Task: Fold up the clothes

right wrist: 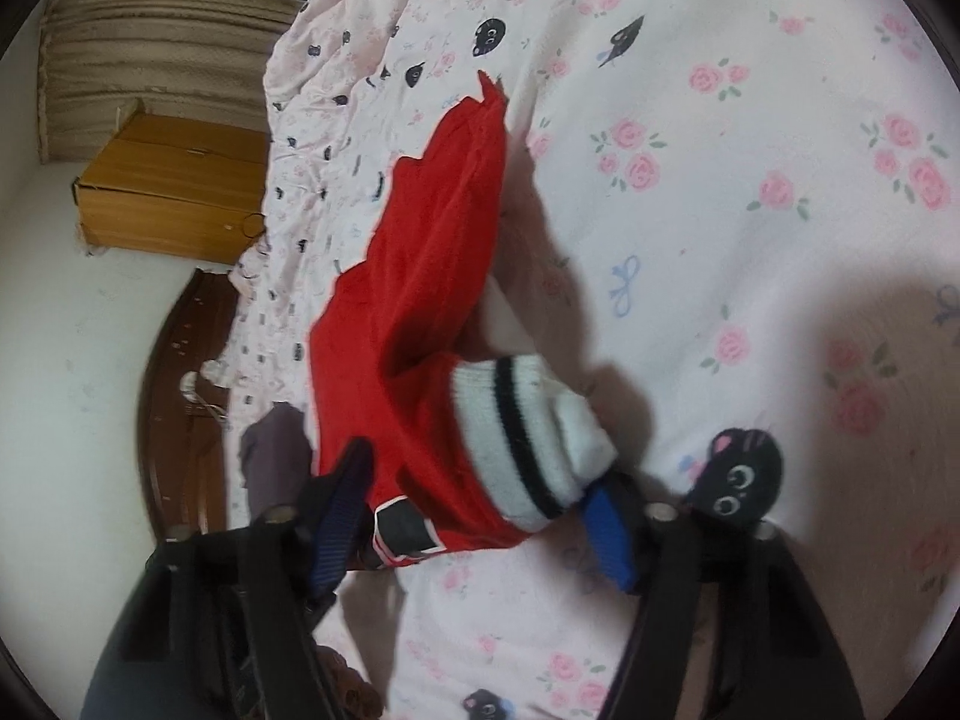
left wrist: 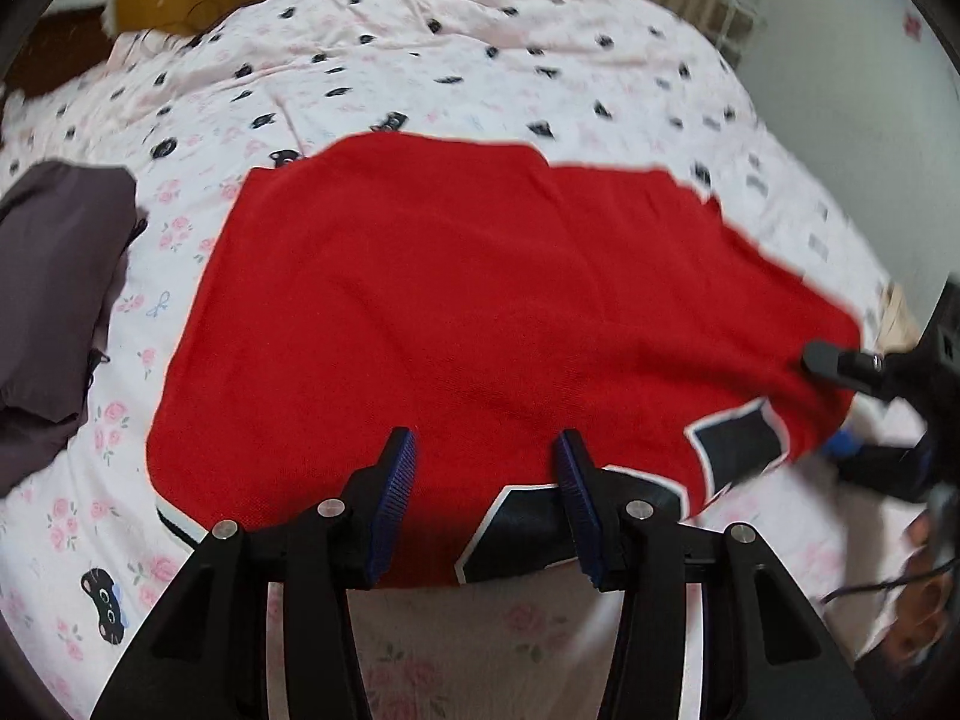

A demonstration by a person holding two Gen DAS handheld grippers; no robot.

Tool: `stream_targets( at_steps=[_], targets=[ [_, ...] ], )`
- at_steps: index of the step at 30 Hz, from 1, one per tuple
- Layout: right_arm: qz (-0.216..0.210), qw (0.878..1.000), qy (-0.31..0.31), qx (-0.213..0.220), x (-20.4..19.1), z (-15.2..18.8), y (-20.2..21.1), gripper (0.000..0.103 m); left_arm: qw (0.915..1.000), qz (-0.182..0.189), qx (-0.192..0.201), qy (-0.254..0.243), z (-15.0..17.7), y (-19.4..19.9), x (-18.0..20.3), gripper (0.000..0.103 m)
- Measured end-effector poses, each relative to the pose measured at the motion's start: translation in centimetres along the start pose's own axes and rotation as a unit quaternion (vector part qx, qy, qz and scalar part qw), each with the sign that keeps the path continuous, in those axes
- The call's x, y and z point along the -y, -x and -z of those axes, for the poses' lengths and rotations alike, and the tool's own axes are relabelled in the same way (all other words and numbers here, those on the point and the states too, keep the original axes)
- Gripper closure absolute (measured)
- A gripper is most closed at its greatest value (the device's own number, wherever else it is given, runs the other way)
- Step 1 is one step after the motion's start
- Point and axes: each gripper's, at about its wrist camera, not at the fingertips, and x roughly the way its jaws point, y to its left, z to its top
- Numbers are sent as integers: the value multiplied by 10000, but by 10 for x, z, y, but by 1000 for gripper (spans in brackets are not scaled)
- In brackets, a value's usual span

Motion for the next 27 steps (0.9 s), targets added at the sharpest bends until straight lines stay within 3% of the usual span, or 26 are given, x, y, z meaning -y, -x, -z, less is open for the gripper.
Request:
stream_targets(
  at_steps=[2,5,10,16,19,22,27],
  targets=[
    [20,10000,-18,25,4,-1,2,73,9998,-114,29,-175,2,0,5,57],
    [-92,9999,-88,51,10,-1,6,76,9999,-73,43,-146,1,5,4,57],
    [-179,9997,9,176,5,0,17,81,9982,357,196,437,-7,23,-20,57],
    [-295,9993,114,177,-2,4,43,82,9970,38,394,666,-9,47,-48,57],
    [-268,9993,140,228,4,7,58,82,9953,227,378,859,-6,48,-58,57],
    [-200,9995,91,224,13,9,68,82,9937,562,389,893,-5,47,-52,57],
    [-122,9998,-145,113,34,12,58,82,9950,835,273,483,-5,33,-12,57]
  ],
)
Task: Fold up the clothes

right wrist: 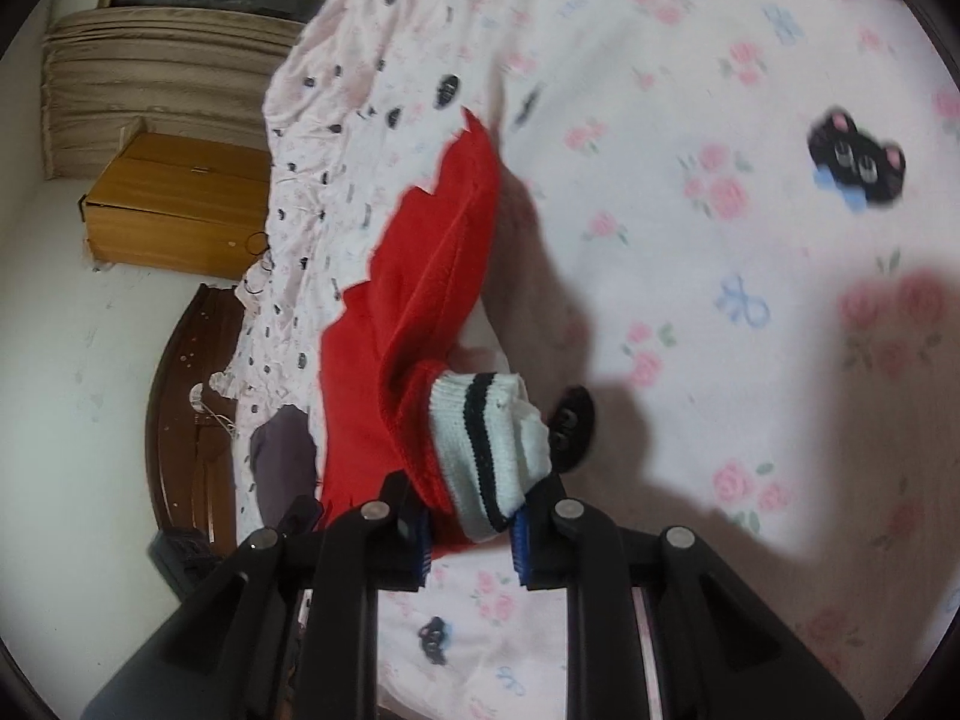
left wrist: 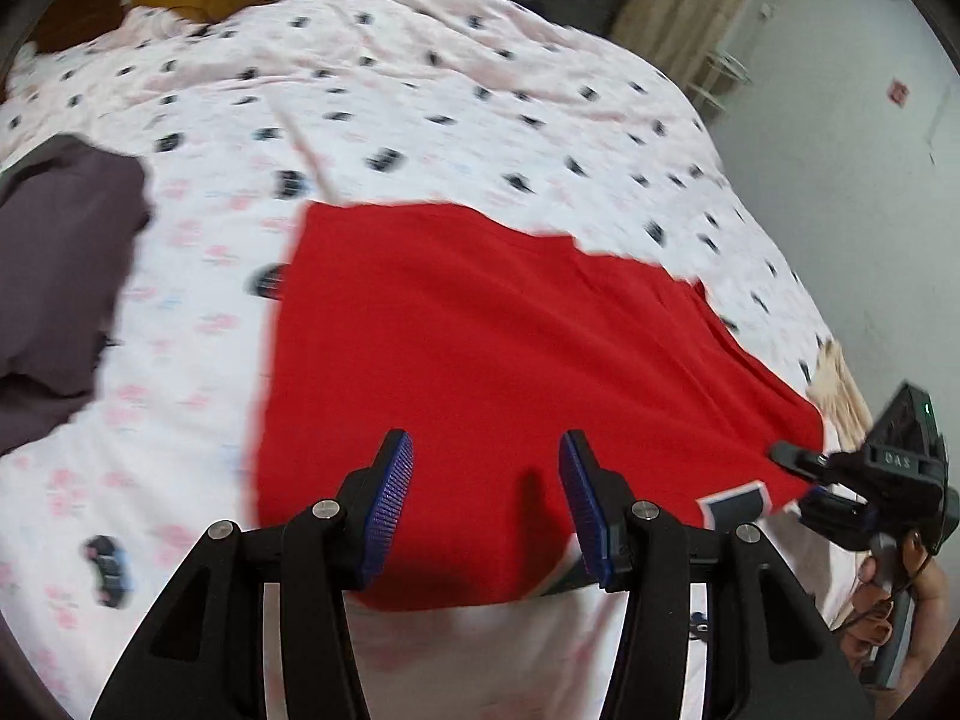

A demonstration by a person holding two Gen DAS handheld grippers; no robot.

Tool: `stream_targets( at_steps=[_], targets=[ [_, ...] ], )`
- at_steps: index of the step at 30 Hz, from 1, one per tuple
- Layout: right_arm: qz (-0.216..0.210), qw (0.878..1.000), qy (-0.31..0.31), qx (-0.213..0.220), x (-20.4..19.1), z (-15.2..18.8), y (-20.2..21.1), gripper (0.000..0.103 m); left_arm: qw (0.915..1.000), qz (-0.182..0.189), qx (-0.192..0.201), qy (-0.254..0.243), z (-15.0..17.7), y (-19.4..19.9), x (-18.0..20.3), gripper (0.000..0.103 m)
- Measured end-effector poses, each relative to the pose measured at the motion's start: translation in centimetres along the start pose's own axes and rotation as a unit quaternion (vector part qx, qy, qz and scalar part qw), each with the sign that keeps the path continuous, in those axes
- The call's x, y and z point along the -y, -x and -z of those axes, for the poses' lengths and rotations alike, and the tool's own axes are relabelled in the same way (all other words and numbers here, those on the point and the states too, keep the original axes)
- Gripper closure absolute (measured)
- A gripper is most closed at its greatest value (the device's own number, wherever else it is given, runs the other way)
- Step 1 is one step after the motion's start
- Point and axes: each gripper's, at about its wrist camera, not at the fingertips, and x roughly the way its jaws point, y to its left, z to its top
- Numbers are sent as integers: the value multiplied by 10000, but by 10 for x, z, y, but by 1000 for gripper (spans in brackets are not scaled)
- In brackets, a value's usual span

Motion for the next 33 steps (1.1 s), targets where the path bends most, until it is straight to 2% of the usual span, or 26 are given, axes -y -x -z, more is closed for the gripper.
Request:
stream_targets(
  at_steps=[2,4,7,9,11,16,20,25,29,33],
  targets=[
    [65,10000,28,9,1,2,-4,82,9998,-41,0,-188,3,-8,16,57],
    [105,9999,52,18,2,2,-5,82,9983,-337,-78,-479,7,-21,31,57],
    [131,9999,91,29,-1,0,-5,82,9879,-1050,-403,-1068,18,-47,51,56],
    [173,9997,169,39,-4,0,-5,82,9798,-1353,-371,-1427,21,-50,62,55],
    [217,9994,253,55,-8,0,-4,82,9803,-1321,-375,-1418,18,-45,63,55],
    [301,9980,540,96,-23,-3,-2,82,9939,-730,-253,-783,7,-21,42,56],
    [381,9947,947,85,-47,-4,-2,82,9971,-642,-13,-397,-2,5,15,56],
    [490,9878,1477,17,-83,0,-8,82,9967,-717,165,355,-14,29,-38,56],
    [545,9796,1930,-145,-118,8,-22,82,9920,-863,311,865,-18,46,-75,56],
    [615,9675,2430,-340,-156,20,-44,82,9867,-1141,176,1146,-16,51,-102,56]
  ],
)
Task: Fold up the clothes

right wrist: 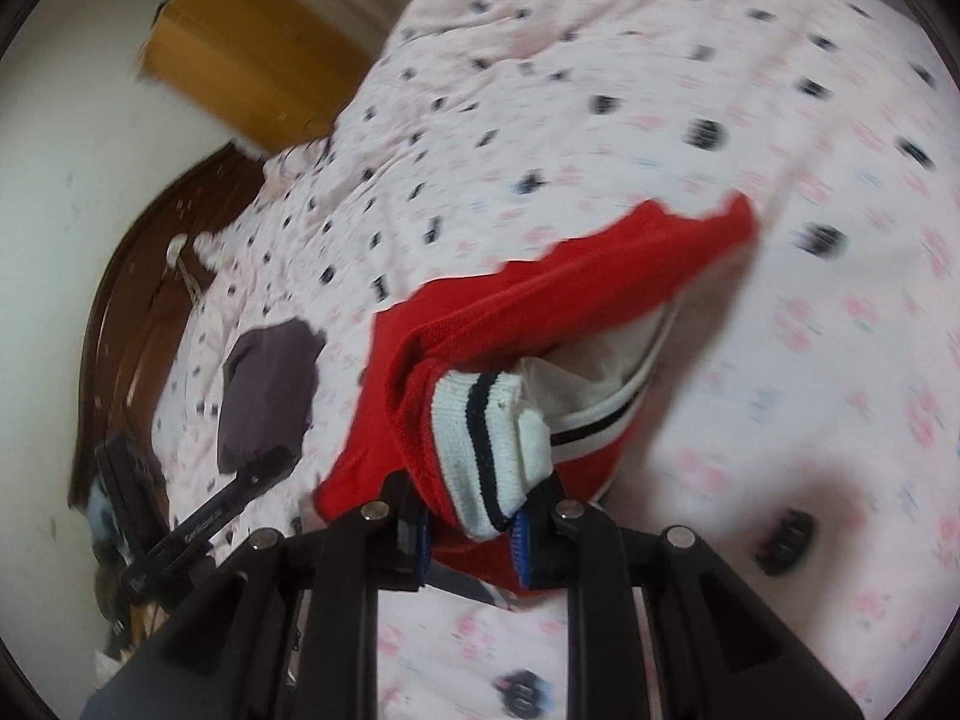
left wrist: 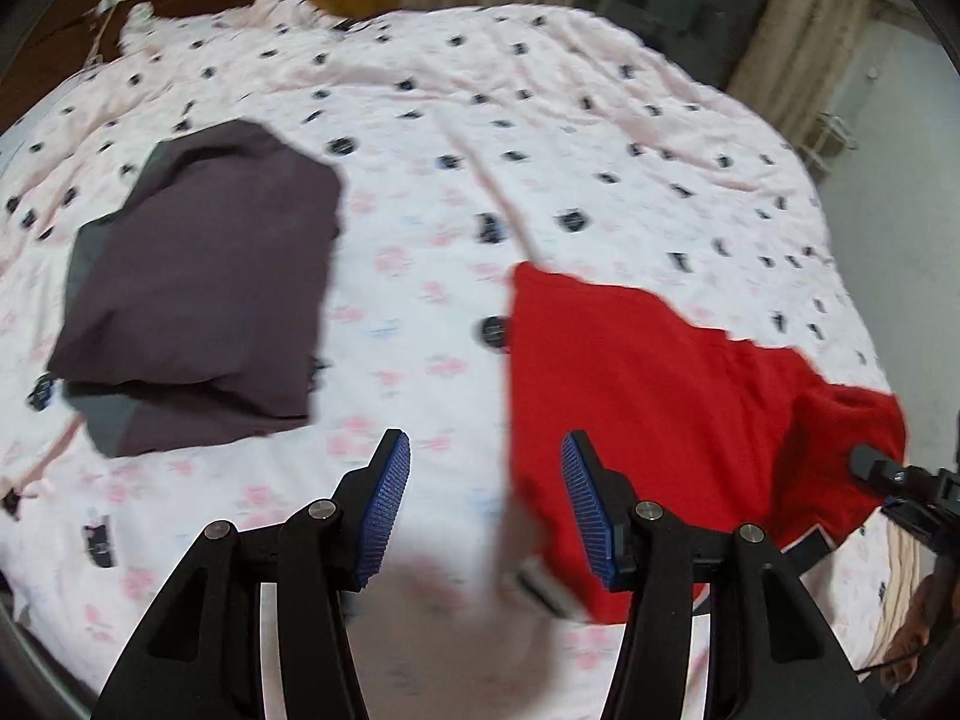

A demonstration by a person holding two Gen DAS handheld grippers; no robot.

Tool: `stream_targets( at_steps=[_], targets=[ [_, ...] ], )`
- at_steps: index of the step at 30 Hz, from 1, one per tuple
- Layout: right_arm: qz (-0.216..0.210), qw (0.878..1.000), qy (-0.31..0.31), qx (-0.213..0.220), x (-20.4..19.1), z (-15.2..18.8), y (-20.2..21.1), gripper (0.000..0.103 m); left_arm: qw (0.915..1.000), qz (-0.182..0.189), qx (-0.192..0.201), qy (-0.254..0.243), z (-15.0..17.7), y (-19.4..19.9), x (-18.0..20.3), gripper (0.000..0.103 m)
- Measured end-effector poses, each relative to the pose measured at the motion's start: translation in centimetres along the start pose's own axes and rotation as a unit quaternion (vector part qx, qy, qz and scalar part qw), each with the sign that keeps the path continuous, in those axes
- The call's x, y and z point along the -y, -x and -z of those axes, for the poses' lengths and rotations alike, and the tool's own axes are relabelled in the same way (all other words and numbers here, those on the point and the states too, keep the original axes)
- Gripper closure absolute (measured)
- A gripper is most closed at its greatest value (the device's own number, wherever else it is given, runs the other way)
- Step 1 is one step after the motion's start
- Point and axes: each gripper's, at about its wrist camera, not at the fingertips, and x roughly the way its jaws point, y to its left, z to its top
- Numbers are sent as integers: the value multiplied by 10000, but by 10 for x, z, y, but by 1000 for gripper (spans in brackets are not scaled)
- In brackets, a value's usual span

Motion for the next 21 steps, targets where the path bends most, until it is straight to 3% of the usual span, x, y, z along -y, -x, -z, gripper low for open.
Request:
stream_targets(
  at_steps=[6,11,16,21],
  targets=[
    [-41,9958,805,-443,-70,1,-42,82,9984,-33,-375,427,2,-12,-28,56],
    [-24,9858,1328,-1026,-112,21,-89,82,9975,34,-571,414,8,-16,-29,56],
    [162,9784,1561,-1343,-117,45,-115,81,9974,75,-643,317,9,-16,-24,56],
    [149,9753,1640,-1473,-114,55,-113,77,9971,136,-701,261,9,-17,-20,56]
  ],
)
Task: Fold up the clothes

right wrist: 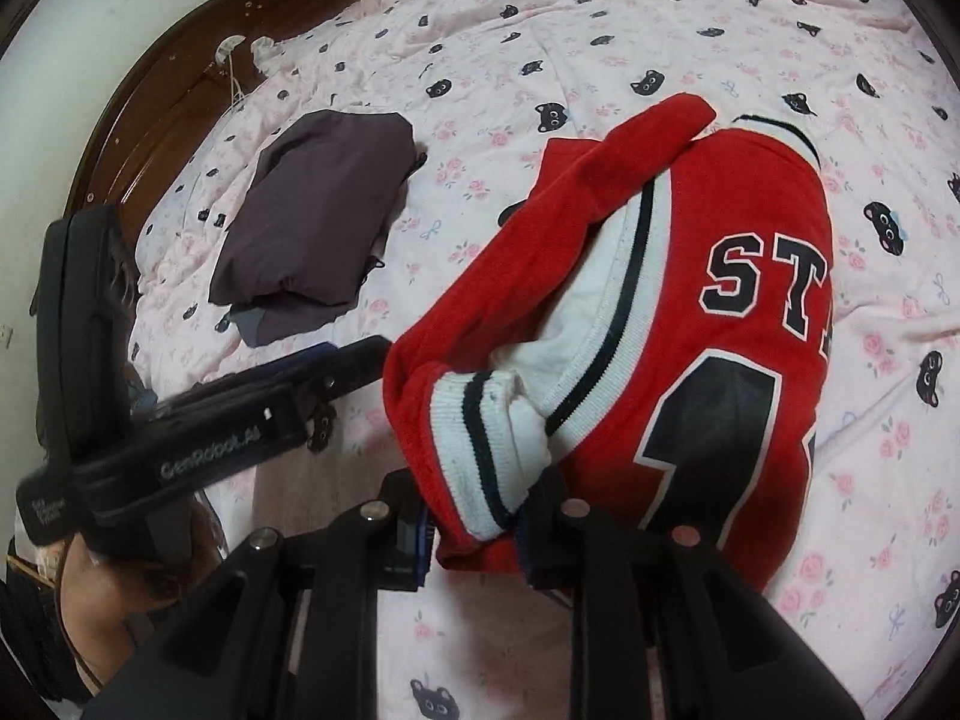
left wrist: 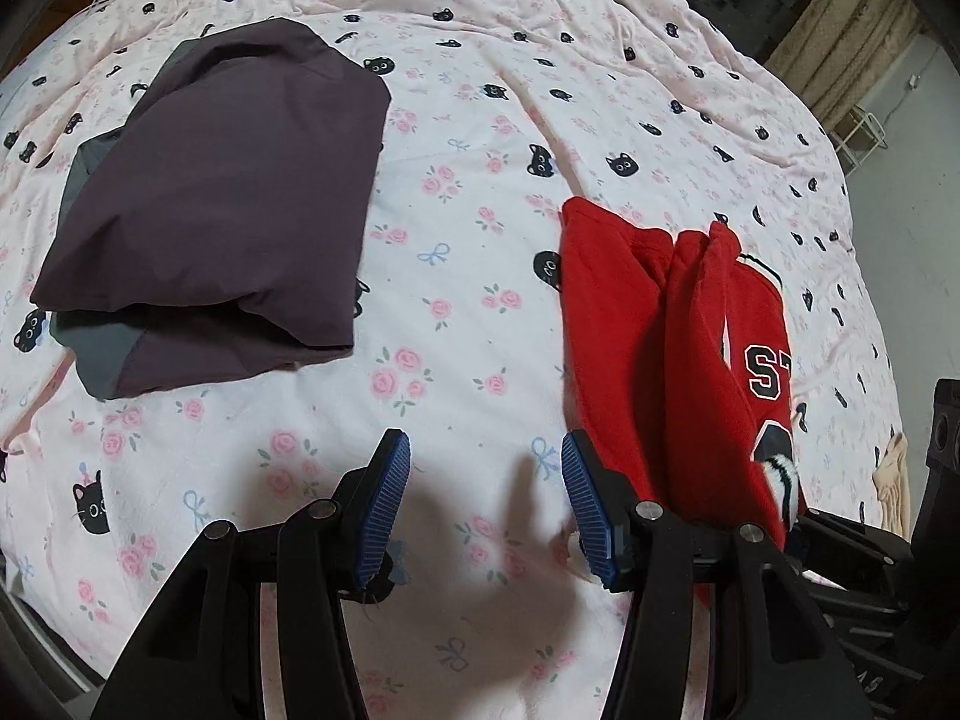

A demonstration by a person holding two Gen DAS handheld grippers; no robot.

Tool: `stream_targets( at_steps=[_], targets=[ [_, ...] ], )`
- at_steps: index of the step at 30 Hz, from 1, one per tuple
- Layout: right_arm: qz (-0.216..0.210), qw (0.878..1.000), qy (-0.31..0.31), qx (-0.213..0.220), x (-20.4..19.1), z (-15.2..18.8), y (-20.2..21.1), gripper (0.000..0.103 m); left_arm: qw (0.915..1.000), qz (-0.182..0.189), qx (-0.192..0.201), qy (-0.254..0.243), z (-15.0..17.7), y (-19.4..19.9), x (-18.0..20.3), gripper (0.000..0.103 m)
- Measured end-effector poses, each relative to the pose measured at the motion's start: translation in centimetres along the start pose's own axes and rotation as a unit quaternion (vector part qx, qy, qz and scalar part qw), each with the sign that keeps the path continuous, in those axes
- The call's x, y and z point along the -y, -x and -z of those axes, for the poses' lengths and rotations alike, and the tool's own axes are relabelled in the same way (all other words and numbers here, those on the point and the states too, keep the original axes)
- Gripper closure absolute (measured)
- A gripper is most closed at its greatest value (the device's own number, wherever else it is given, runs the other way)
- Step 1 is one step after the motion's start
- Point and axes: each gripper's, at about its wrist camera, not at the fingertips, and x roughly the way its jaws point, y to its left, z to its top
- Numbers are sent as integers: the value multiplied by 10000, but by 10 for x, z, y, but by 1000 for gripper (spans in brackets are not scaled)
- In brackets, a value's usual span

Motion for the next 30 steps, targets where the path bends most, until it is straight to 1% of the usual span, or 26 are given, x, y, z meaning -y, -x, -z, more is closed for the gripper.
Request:
stream_targets(
  at_steps=[1,2,3,4,6,7,8,9,10,12,15,19,22,25,30],
  targets=[
    [-13,10000,20,-87,1,1,-3,73,10000,18,-19,-8,0,-1,1,56],
    [-27,9998,39,-174,1,1,-6,64,10000,31,-39,-19,0,-3,3,56],
    [-40,9996,59,-261,2,2,-9,56,10000,45,-59,-29,1,-4,4,56],
    [-58,9994,69,-332,3,2,-12,56,9999,52,-83,-43,1,-5,6,56],
    [-147,9994,7,-314,3,-4,-7,54,9999,42,-106,-47,2,-7,8,54],
    [-243,9994,7,-242,3,-8,2,54,9999,73,-82,5,2,-6,8,52],
    [-322,9993,22,-181,2,-11,10,53,9998,151,-22,113,2,-2,5,45],
    [-323,9993,86,-171,1,-15,17,51,9995,228,39,222,1,2,3,45],
    [-319,9993,87,-146,2,-18,20,50,9993,226,108,273,1,6,1,45],
    [-333,9993,8,-155,7,-27,25,45,9992,75,280,266,0,14,-2,45],
    [-376,9989,-219,-181,22,-40,29,45,9985,80,398,358,-2,20,-8,45],
    [70,9989,-441,-144,48,-60,27,45,9990,104,305,315,-2,14,-7,45],
    [273,9981,-523,-189,60,-79,18,45,9996,148,183,155,0,8,2,45],
    [315,9972,-624,-252,62,-99,8,45,9995,292,83,56,3,4,11,45],
    [319,9968,-668,-313,55,-132,-6,45,9991,417,-19,10,7,2,17,45]
  ],
)
